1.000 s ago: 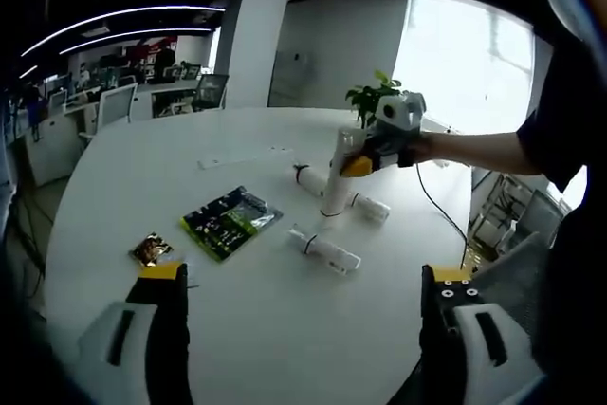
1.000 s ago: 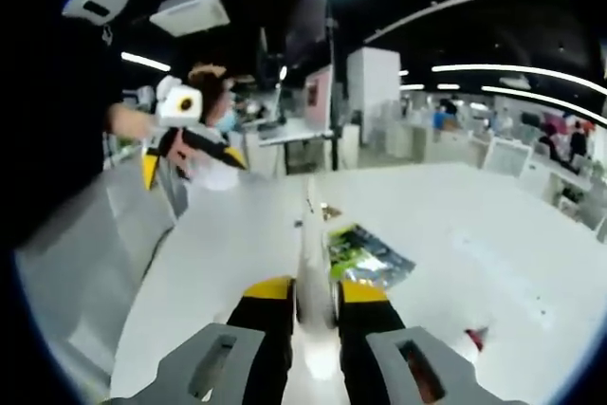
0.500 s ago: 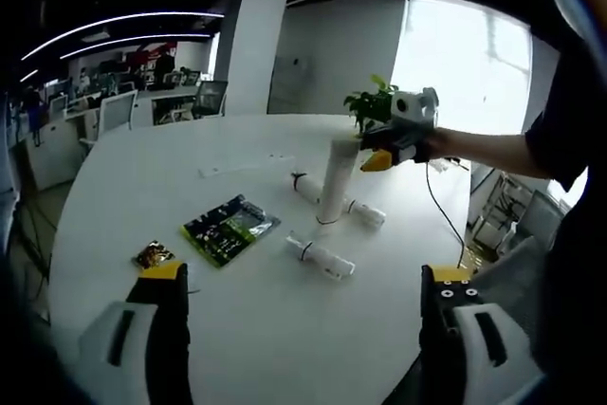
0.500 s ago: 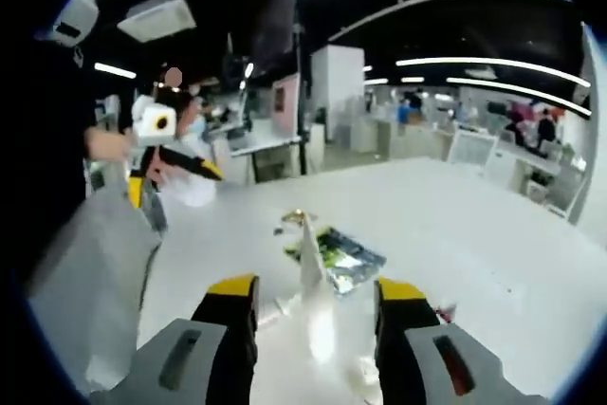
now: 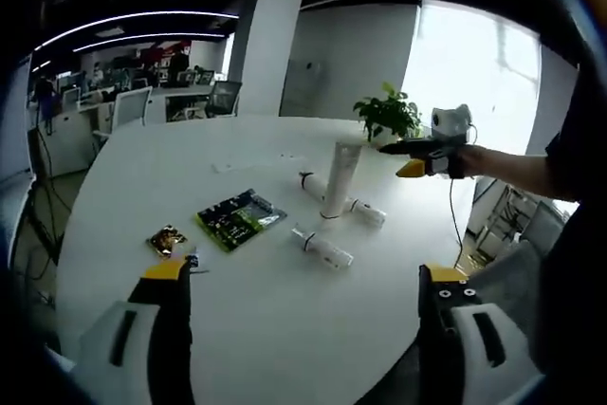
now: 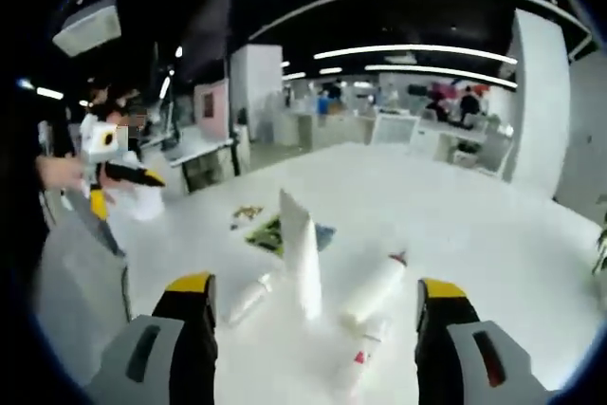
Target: Arrange the skincare products in the storage area until every visible bottle or jar stands upright without overlapping.
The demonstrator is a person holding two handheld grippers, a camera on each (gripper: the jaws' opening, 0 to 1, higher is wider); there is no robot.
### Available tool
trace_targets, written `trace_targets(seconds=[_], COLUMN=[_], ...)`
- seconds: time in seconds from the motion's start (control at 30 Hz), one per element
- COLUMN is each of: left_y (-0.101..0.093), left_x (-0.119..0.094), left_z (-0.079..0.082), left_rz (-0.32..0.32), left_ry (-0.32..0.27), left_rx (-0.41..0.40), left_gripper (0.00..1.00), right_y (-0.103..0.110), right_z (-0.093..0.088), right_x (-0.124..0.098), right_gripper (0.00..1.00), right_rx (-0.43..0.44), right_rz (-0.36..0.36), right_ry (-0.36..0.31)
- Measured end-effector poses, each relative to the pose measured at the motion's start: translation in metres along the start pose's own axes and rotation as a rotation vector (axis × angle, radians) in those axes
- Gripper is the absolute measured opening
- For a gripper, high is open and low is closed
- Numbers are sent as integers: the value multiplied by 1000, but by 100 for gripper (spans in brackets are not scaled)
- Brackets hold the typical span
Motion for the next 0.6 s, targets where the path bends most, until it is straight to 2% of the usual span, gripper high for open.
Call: trace_targets(seconds=[0.07, 0.13, 0.27, 0.37, 0.4, 0.5, 0.6], left_y=[0, 1, -1, -4, -5, -7, -8], left_x=[-3, -7, -15, -20, -21, -25, -29], left_z=[-1, -3, -8, -10, -11, -14, -13], left_rz=[9, 22, 40, 45, 46, 48, 50], left_ry=[1, 7, 8, -2, 0, 20, 23], left_rx=[-6, -11, -21, -34, -34, -35, -34], left_gripper=[94, 94, 92, 93, 93, 94, 94], right_y=[9, 19, 42, 53, 56, 66, 70], right_z=[0, -3, -9, -16, -19, -26, -30], right_x=[-5, -11, -18, -23, -26, -34, -46], right_gripper=[83, 85, 87, 99, 98, 99, 99], right_rx=[-1, 30, 45, 59, 69, 181, 231], right_rz=[-6, -25, -38, -75, -100, -126, -150], right_ry=[-3, 32, 27, 35, 26, 0, -20])
Point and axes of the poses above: the point that each gripper's makers call its tool centre point, and the gripper's own axes: x roughly forward along the fingers, y roughly to its left, z roughly out of its top, the point moved 5 cm from there along -x, roughly backward along the fingers, and after that the axes turned 10 degrees about -y, right-handed, at the moved point
